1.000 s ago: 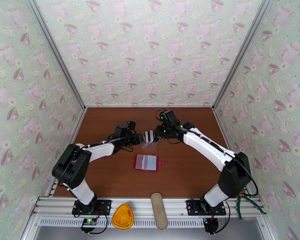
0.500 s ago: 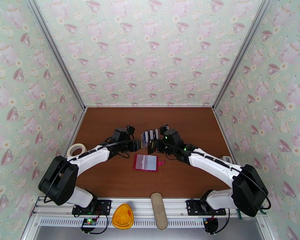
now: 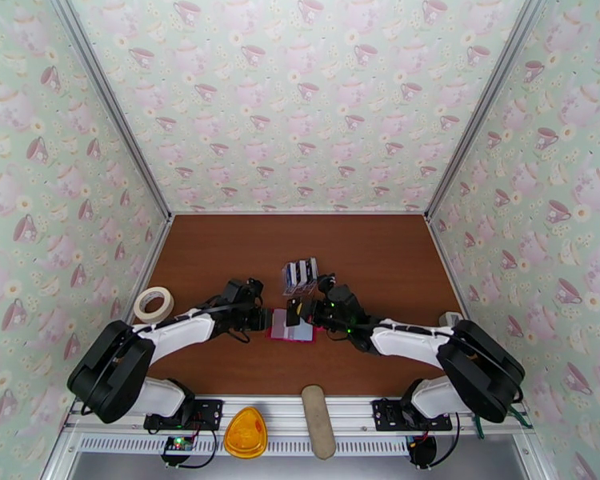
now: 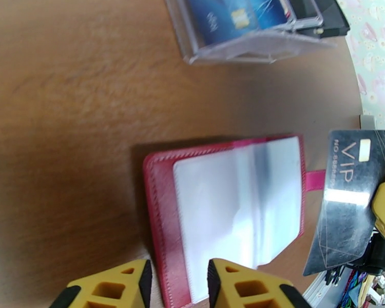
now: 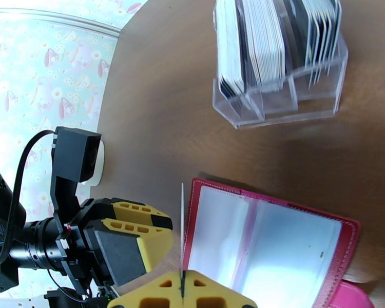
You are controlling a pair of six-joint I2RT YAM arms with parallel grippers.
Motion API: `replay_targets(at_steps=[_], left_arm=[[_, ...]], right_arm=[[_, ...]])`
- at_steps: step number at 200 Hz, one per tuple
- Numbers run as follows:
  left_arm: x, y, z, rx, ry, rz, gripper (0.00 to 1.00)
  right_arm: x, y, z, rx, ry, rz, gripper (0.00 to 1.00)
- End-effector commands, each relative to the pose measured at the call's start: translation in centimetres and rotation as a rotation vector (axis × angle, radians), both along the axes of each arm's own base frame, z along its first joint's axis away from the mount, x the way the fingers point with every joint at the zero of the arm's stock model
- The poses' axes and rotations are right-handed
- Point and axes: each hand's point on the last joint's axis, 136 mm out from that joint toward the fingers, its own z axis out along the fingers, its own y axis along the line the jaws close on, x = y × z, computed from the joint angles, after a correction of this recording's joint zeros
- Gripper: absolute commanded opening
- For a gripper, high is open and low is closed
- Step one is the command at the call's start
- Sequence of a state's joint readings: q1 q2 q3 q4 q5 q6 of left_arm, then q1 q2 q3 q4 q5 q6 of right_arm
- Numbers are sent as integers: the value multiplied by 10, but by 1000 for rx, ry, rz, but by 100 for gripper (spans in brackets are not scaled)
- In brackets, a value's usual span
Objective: Put the credit cards into the card holder
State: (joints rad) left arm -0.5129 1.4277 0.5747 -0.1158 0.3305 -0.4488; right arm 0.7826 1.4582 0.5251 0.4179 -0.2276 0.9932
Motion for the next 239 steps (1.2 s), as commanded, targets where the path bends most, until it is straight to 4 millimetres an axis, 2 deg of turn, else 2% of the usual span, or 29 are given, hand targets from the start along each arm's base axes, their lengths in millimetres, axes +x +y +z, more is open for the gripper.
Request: replay_targets(at_steps=[1,36,92,177,239], left_arm=[[-5,-8,6,-43,-35,-49,36],[-8,-10,7,-51,-43,-62,36],[-12,-7,-6,-14,-14,-55,35],[-22,2,-27,48,28,-26,31],[-27,2,-33,65,41,-22,29]], right_arm=[[-4,5,-1,64,5,4,0],[-9,0,-18,48,29,-2,0],[-13,-6,-37,22,53,-14,0],[-9,-12,-45,8,61,-29,0],[-9,-15,-51,3,74,-41,0]])
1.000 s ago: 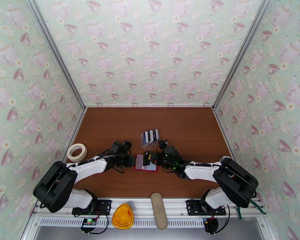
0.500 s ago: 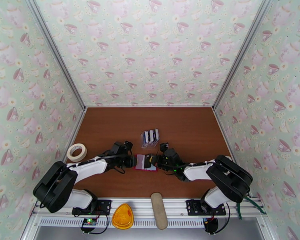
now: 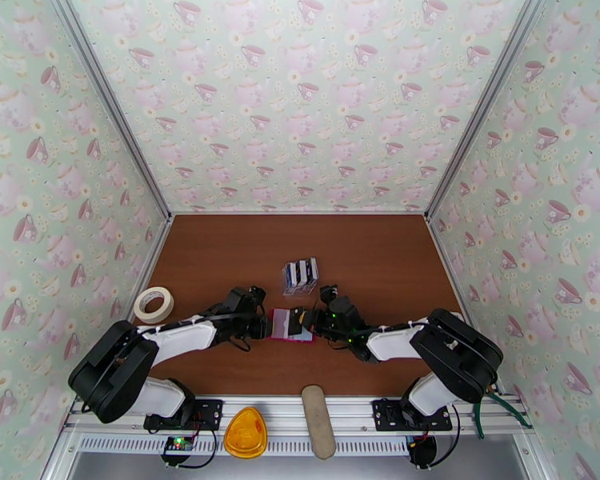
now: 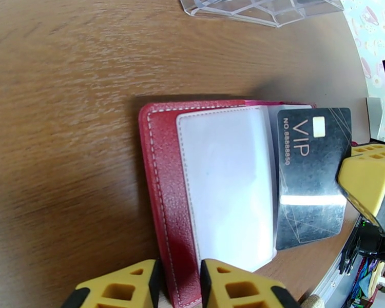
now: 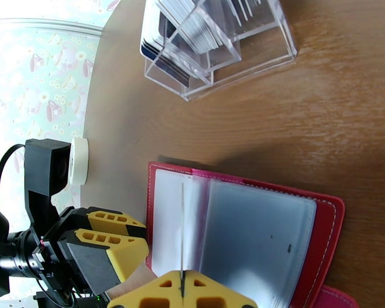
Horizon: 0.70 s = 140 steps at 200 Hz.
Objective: Put the credit cards into the card holder
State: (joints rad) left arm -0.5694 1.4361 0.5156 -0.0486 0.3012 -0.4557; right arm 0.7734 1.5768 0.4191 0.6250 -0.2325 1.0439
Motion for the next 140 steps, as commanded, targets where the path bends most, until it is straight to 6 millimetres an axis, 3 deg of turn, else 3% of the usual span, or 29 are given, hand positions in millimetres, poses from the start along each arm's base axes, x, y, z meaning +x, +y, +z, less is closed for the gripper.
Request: replay_targets(at_steps=[1,140], left_arm=[[-12,7,-18,46,47,13,29],[-17,10,-24,56,61,28,26]], right_arm=[[-3,-6,-10,-9,22,-11,0],[-5,1,-21,28,59,12,0]])
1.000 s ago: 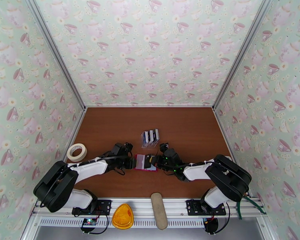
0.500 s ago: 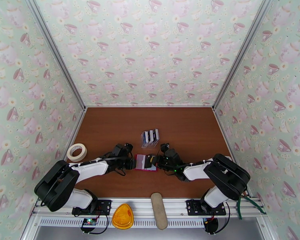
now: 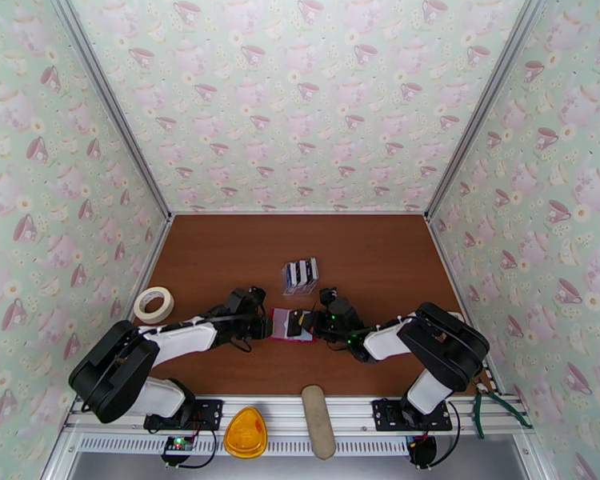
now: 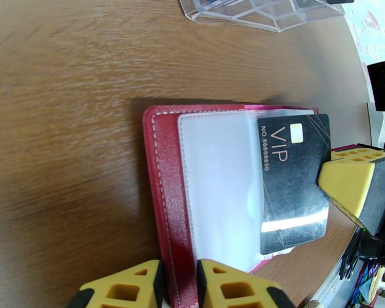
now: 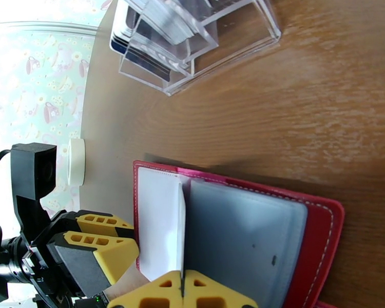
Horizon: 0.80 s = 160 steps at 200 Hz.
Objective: Put the credit cards into the card holder
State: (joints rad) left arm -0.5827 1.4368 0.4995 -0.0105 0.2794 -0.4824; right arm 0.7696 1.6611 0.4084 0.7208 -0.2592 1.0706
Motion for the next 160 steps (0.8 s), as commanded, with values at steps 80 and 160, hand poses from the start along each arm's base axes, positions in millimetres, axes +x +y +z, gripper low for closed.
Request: replay_targets(at_steps=[80,160], left_arm=[[-19,11,-24,55,81,15,26],[-19,12,-24,65,87,16,26]], right_arm=[[-3,3,-10,26,36,8,0],[0,-6,-2,-140,-30,61,0]])
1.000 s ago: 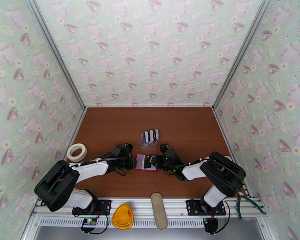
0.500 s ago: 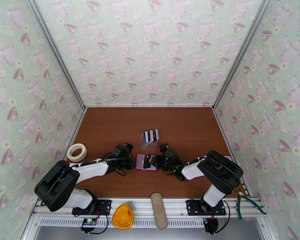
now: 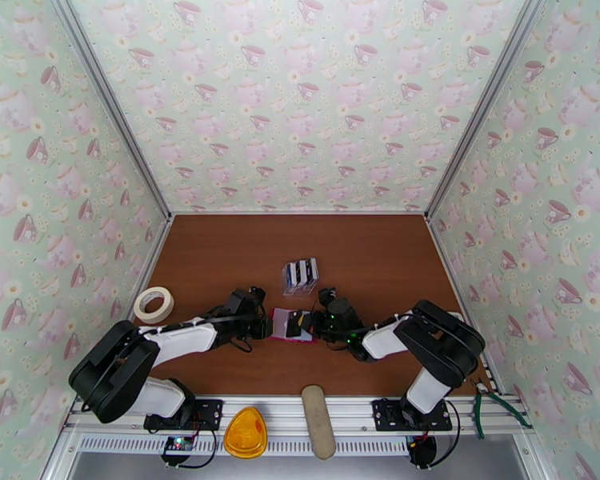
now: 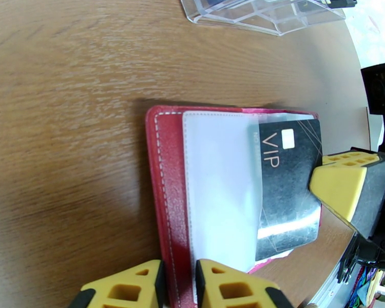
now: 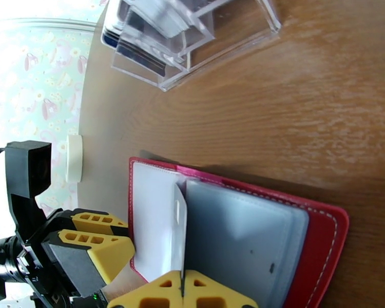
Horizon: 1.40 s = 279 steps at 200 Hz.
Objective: Put the credit cards into the card holder
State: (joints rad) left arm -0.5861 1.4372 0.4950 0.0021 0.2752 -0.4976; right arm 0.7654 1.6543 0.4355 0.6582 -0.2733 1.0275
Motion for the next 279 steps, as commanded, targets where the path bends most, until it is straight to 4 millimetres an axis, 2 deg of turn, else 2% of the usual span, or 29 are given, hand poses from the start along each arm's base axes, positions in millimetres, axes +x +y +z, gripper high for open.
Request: replay_targets(at_steps=[1,24,83,190,206,242,279], left_arm=[[-20,13,-24,70,87,5,26],[-18,12,-23,69,84,6,25],[-17,11,-21,65,82,6,25],[-21,13,-26,59,96,27,25],[-22,14,-27,61,101,28,25],[-22,20,-29,91,96,46,16],[-21,19,-28,93,94,46,10]], right_arm=[[0,-7,-1,-111,-24,33,0],[0,-5,1,-125,-33,53,0],[-1,3,-14,-101,-5,76,0],[-5,10,-19,-84,27,80,0],[-5,8,-19,-105,37,76,7],[-3,-1,-19,-195,52,62,25],[-1,-5,-18,-271,63,62,26]])
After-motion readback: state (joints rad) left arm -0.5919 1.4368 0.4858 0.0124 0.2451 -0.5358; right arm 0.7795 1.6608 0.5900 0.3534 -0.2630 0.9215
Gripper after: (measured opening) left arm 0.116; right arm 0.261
